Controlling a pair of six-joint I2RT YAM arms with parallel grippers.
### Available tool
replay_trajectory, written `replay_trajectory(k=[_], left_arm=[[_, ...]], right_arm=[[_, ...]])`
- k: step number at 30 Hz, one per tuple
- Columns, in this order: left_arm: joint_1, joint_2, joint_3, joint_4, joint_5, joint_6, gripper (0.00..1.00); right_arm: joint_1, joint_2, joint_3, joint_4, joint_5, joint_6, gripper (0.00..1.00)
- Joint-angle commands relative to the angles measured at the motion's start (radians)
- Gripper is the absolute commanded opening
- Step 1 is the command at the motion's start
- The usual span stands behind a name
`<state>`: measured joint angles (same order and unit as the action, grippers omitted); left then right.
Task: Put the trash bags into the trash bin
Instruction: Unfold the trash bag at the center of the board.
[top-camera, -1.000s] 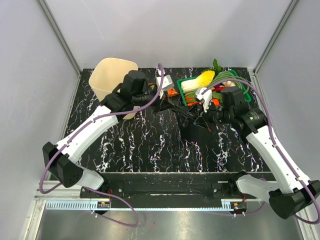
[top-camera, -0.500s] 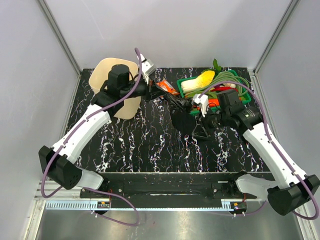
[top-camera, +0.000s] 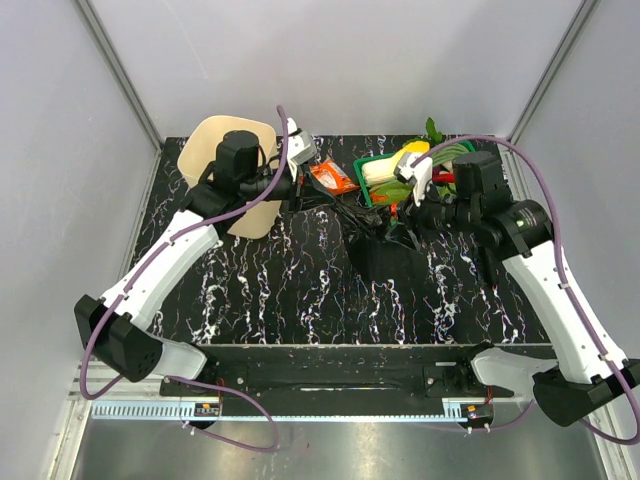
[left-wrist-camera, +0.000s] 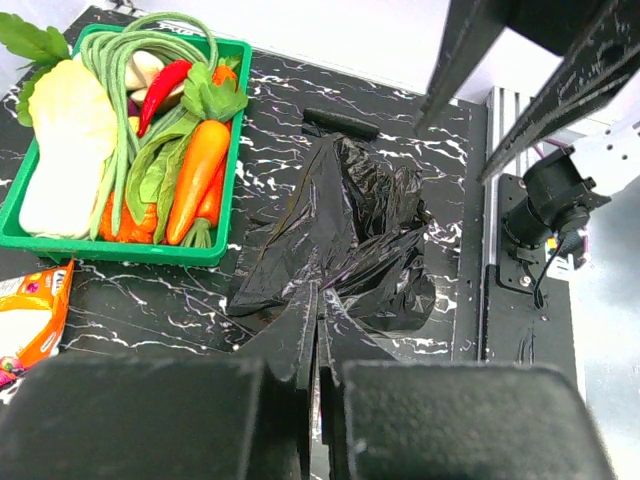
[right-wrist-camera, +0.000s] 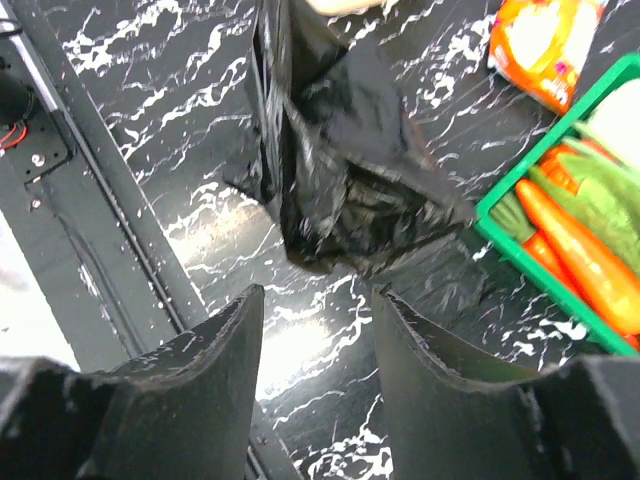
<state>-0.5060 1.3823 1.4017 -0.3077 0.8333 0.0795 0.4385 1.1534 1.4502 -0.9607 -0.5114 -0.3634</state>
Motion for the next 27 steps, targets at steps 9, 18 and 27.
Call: replay_trajectory(k=[9, 18, 27], left_arm=[[0.000, -0.029, 0.040, -0.001, 0.102, 0.043, 0.00], [0.000, -0.026, 0.043, -0.008, 0.102, 0.046, 0.00], [-0.002, -0.022, 0.046, -0.010, 0.109, 0.042, 0.00]], right_arm=[[0.002, 0.094, 0.070, 0.076, -0.050, -0.011, 0.68], [0.006, 0.115, 0.076, 0.086, -0.108, -0.002, 0.68], [0.022, 0.129, 0.065, 0.112, -0.116, 0.015, 0.62]])
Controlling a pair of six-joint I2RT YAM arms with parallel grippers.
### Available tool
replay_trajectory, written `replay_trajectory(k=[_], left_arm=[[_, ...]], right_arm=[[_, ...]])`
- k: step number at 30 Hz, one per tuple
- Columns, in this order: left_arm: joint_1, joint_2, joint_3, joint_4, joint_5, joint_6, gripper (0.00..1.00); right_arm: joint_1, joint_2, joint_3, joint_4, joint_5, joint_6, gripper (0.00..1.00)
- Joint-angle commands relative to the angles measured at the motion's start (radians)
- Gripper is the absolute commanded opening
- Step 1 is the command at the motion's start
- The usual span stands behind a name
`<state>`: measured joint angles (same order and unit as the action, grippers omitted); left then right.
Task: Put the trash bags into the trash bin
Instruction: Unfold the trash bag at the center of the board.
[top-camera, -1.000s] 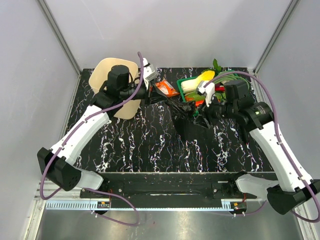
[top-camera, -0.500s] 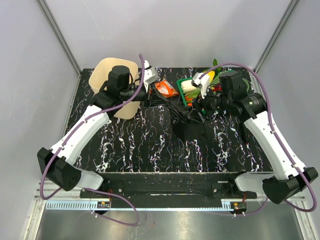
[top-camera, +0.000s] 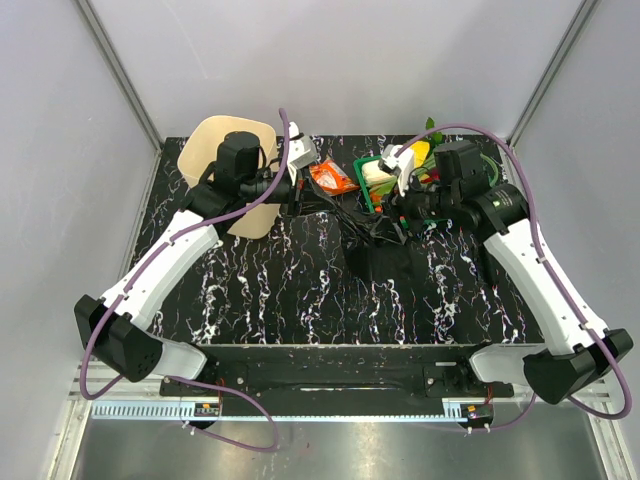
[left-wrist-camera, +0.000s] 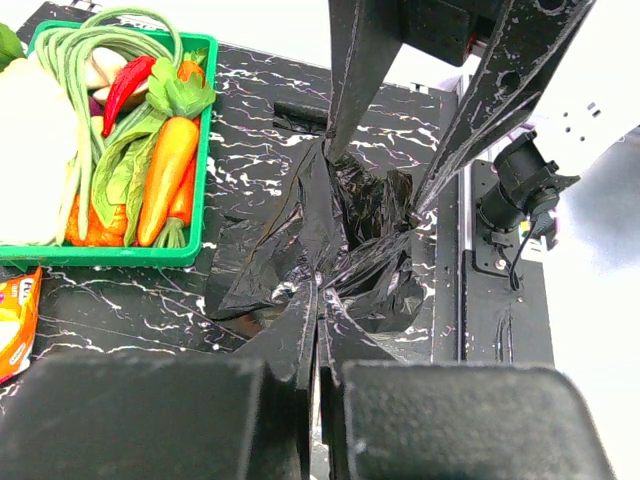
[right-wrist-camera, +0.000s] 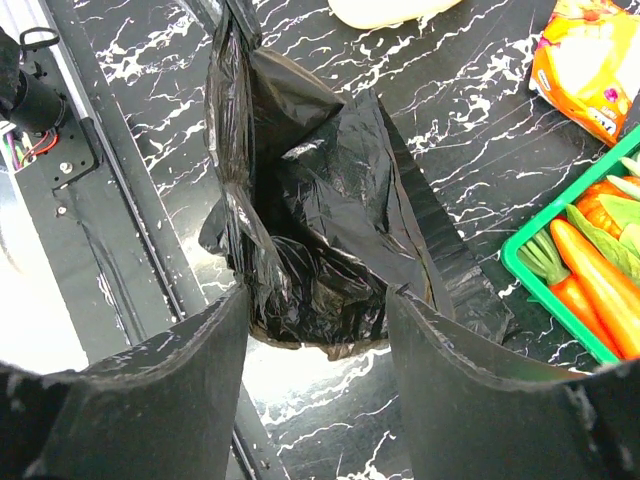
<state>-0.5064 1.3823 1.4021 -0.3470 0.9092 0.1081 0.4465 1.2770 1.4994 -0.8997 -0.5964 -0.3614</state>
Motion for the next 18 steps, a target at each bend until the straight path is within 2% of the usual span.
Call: replay_trajectory(k=[1, 7, 10, 14, 16, 18], left_arm=[[-0.001, -0.023, 0.046, 0.029, 0.036, 0.010, 0.00], [-0.003, -0.020, 0.047, 0.029, 0.036, 0.012, 0.00], [-0.004, -0.020, 0.046, 0.031, 0.043, 0.012, 0.00], [-0.004, -0.019, 0.044, 0.026, 0.040, 0.022, 0.00], [-0.004, -0.019, 0.044, 0.017, 0.037, 0.042, 0.00], [-0.004, -0.019, 0.041, 0.000, 0.030, 0.073, 0.11]], right_arm=[[0.017, 0.008, 0.016, 0.054, -0.032, 0.013, 0.61], [0.034, 0.028, 0.012, 0.062, -0.040, 0.016, 0.53], [0.044, 0.035, 0.010, 0.065, -0.045, 0.018, 0.36], [0.047, 0.042, 0.030, 0.070, -0.026, 0.027, 0.02], [0.049, 0.042, 0.039, 0.091, 0.027, 0.053, 0.00], [0.050, 0.041, 0.051, 0.108, 0.085, 0.073, 0.00]])
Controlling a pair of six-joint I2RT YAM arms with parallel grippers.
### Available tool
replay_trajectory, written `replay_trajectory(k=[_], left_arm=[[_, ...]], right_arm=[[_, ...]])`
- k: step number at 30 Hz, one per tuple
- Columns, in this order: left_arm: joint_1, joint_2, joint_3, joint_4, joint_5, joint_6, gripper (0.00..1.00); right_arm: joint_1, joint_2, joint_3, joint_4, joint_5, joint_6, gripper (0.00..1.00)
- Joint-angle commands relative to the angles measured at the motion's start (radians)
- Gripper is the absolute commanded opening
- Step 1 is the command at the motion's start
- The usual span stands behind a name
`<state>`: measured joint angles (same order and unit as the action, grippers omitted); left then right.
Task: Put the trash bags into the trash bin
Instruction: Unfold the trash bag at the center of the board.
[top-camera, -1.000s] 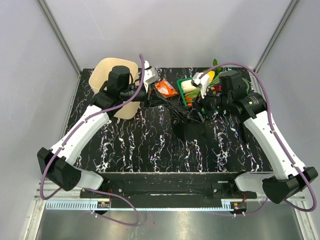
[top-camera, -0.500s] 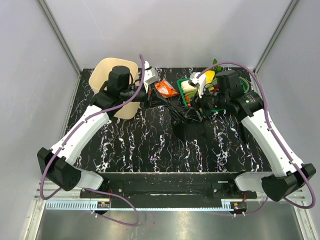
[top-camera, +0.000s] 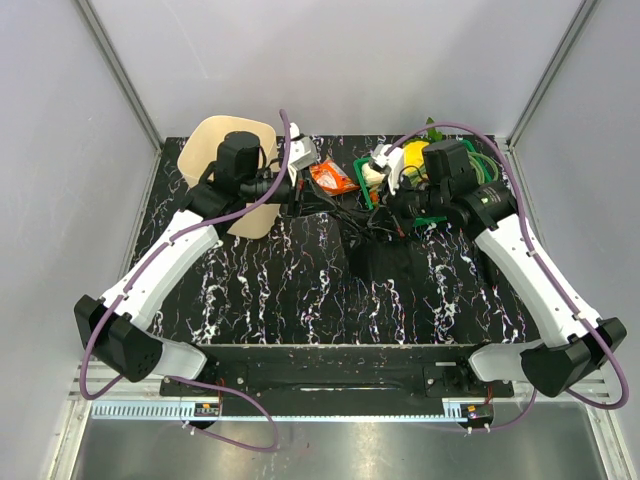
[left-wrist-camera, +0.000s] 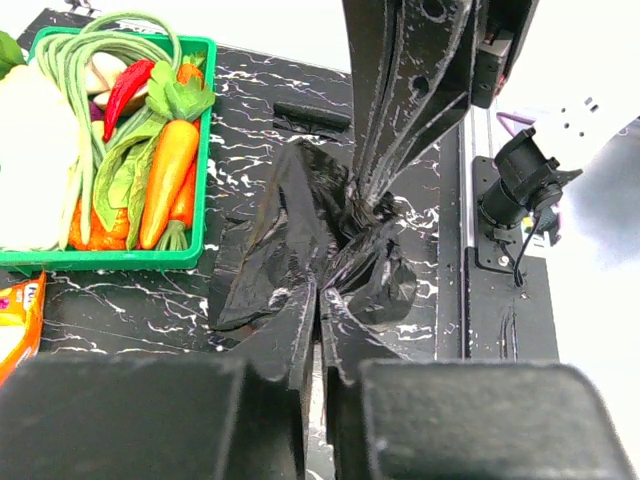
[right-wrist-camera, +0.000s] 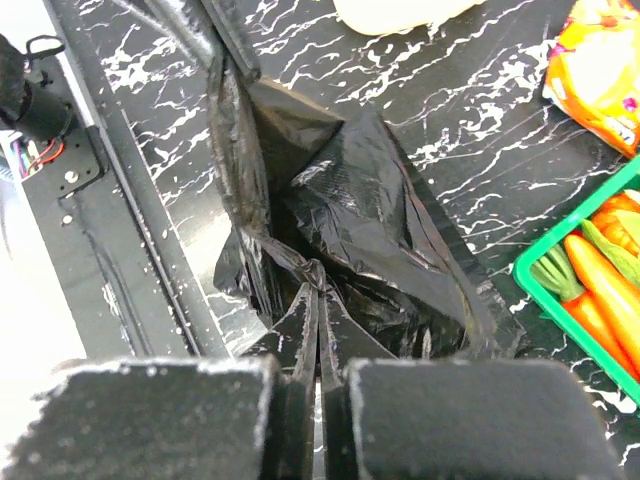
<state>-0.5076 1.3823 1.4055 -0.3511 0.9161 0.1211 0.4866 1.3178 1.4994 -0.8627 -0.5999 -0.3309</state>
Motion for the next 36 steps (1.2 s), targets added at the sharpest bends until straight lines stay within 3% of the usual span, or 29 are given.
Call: replay_trajectory(k=[1, 2, 5, 7, 8, 14, 18, 26, 30, 36], left_arm=[[-0.003, -0.019, 0.038, -0.003, 0.018, 0.071, 0.19], [-0.002, -0.016, 0.041, -0.014, 0.017, 0.084, 0.29], [-0.002, -0.028, 0.052, -0.034, -0.003, 0.103, 0.76], [-0.003, -0.049, 0.052, -0.031, -0.031, 0.121, 0.95], [-0.003, -0.063, 0.058, -0.031, -0.049, 0.129, 0.99], [-0.052, -0.055, 0.173, -0.143, -0.103, 0.241, 0.99], [-0.182, -0.006, 0.227, -0.222, -0.299, 0.402, 0.99], [-0.327, 0.087, 0.251, -0.213, -0.588, 0.557, 0.99], [-0.367, 0.106, 0.233, -0.203, -0.695, 0.606, 0.92], [-0.370, 0.118, 0.220, -0.163, -0.732, 0.629, 0.82]], right_arm=[[0.009, -0.002, 0.059, 0.074, 0.127, 0.052, 0.00], [0.010, 0.000, 0.068, 0.079, 0.149, 0.061, 0.00], [0.010, 0.015, 0.102, 0.085, 0.238, 0.095, 0.00], [0.007, 0.032, 0.125, 0.082, 0.276, 0.113, 0.00], [0.010, 0.040, 0.139, 0.080, 0.296, 0.128, 0.00], [0.009, 0.101, 0.206, 0.065, 0.357, 0.197, 0.00], [0.009, 0.141, 0.249, 0.053, 0.356, 0.242, 0.00], [0.006, 0.189, 0.303, 0.027, 0.327, 0.291, 0.00], [0.001, 0.196, 0.318, 0.019, 0.324, 0.306, 0.00], [-0.005, 0.201, 0.321, 0.016, 0.301, 0.317, 0.00]])
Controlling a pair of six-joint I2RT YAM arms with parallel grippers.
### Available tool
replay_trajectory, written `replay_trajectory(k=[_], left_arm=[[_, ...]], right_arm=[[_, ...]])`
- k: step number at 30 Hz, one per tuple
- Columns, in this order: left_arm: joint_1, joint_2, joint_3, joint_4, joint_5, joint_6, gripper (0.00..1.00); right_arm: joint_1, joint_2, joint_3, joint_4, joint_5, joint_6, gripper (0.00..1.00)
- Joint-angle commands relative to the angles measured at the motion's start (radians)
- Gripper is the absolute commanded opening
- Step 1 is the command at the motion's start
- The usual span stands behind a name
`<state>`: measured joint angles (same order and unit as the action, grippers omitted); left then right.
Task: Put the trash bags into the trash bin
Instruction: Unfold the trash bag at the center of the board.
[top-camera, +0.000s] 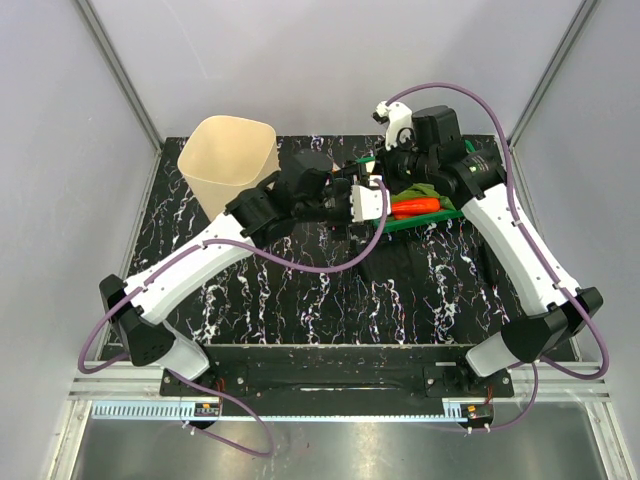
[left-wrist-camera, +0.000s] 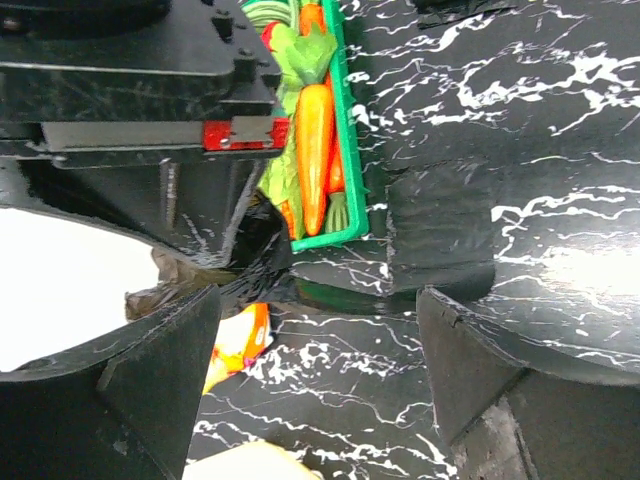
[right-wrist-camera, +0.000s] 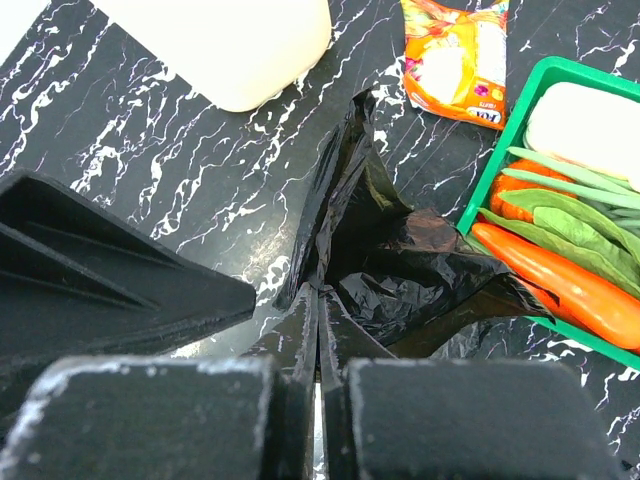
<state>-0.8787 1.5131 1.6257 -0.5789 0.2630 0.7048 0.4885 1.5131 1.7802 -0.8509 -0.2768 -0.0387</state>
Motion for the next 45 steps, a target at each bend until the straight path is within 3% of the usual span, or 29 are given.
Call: replay_trajectory(k=[1, 7, 12, 45], left_arm=[[-0.002, -0.013, -0.001, 0.068, -0.082, 0.048, 0.82], [-0.016, -0.001, -0.018, 0.068, -0.073, 0.108, 0.67], [-0.020, 0.015, -0.015, 0.050, -0.054, 0.151, 0.60], [-0.042, 0.076, 0.117, -0.015, -0.071, 0.216, 0.52]], right_arm=[[-0.007, 0.007, 0.039, 0.003, -0.022, 0.026, 0.00], [-0.021, 0.018, 0.044, 0.001, -0.047, 0.033, 0.00], [-0.037, 0.016, 0.050, 0.000, -0.056, 0.033, 0.00], [-0.077, 0.009, 0.022, 0.000, -0.125, 0.072, 0.00]])
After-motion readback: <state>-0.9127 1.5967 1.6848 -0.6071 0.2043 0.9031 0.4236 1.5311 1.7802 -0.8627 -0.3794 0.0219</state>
